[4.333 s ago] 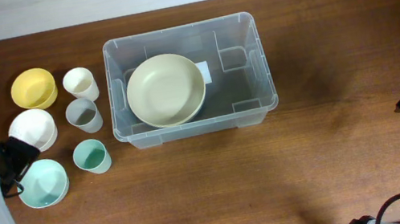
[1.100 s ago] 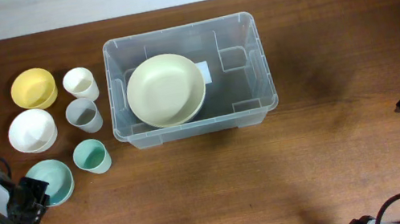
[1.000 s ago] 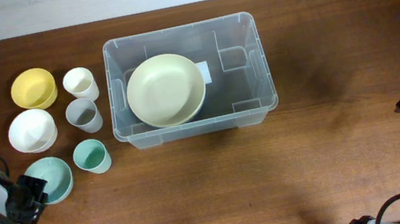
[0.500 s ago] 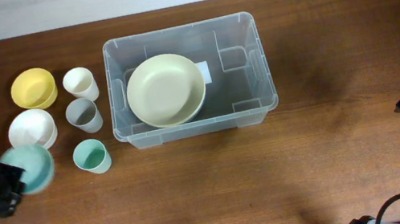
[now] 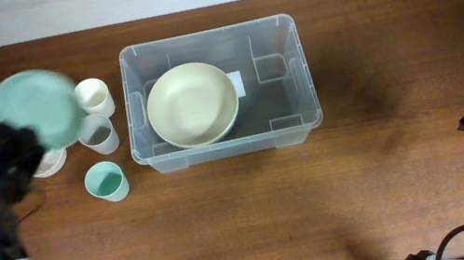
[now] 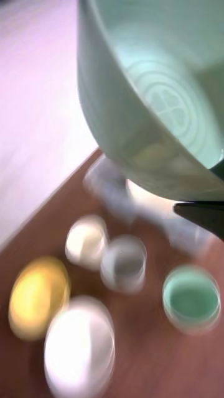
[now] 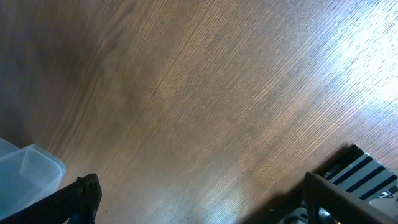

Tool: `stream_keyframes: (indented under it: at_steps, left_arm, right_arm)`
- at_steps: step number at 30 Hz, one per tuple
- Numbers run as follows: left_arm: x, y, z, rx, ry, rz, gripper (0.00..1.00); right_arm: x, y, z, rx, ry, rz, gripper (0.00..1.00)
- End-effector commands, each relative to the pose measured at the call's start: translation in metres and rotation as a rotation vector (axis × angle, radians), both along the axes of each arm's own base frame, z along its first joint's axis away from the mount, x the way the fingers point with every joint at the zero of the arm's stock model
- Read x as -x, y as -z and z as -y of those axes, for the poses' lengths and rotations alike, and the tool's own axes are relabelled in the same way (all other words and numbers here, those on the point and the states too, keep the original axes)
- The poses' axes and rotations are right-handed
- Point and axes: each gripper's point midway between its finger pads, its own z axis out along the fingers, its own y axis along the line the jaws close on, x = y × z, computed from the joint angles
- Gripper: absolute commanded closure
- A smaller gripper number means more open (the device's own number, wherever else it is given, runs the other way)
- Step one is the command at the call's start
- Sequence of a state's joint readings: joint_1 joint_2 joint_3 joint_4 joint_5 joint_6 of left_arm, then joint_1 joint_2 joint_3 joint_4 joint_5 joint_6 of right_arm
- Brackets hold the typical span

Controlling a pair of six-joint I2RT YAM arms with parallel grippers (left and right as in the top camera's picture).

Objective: Pack container
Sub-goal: 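Lift the mint-green bowl and carry it right over the container, then lower the mint-green bowl into the container's right side and release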

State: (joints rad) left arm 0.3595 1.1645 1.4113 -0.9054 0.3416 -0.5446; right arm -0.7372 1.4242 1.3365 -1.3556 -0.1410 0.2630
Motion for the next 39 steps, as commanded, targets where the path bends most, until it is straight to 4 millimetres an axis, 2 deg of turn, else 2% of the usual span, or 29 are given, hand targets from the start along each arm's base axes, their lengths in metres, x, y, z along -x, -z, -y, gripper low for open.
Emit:
stream_keyframes:
  at_steps: [1,6,9,12,16,19,20,24,31,39]
  left_arm:
    - [-0.019,-0.014,0.079,0.062,0.211,0.058,0.99]
    - [-0.049,-0.006,0.169,0.024,0.406,0.094,0.99]
    - [-0.067,0.016,0.226,0.012,0.491,0.081,0.99]
    - [-0.081,0.041,0.259,-0.014,0.531,0.057,0.99]
    - [-0.101,0.091,0.293,-0.047,0.563,-0.004,0.99]
    - [-0.113,0.121,0.308,-0.054,0.58,-0.039,0.99]
    - [-0.119,0.138,0.313,-0.058,0.584,-0.055,0.99]
    - [-0.13,0.163,0.319,-0.062,0.584,-0.074,0.98]
    - [-0.136,0.198,0.325,-0.075,0.594,-0.12,0.95]
    - [-0.138,0.22,0.336,-0.081,0.612,-0.136,0.89]
  right_arm:
    - [0.0,0.0,0.0,-0.003,0.009,0.006,0.01]
    - [0.0,0.0,0.0,-0.003,0.009,0.006,0.01]
    - [0.0,0.0,0.0,-0.003,0.009,0.006,0.01]
    - [0.0,0.0,0.0,-0.003,0.009,0.006,0.01]
    - [0.0,0.0,0.0,-0.003,0.009,0.006,0.01]
    - [0.0,0.0,0.0,-0.003,0.009,0.006,0.01]
    - [0.0,0.0,0.0,-0.003,0.009,0.006,0.01]
    - [0.0,0.0,0.0,-0.003,0.009,0.006,0.01]
    - [0.0,0.0,0.0,-0.003,0.009,0.006,0.01]
    - [0.0,0.0,0.0,-0.003,0.009,0.006,0.01]
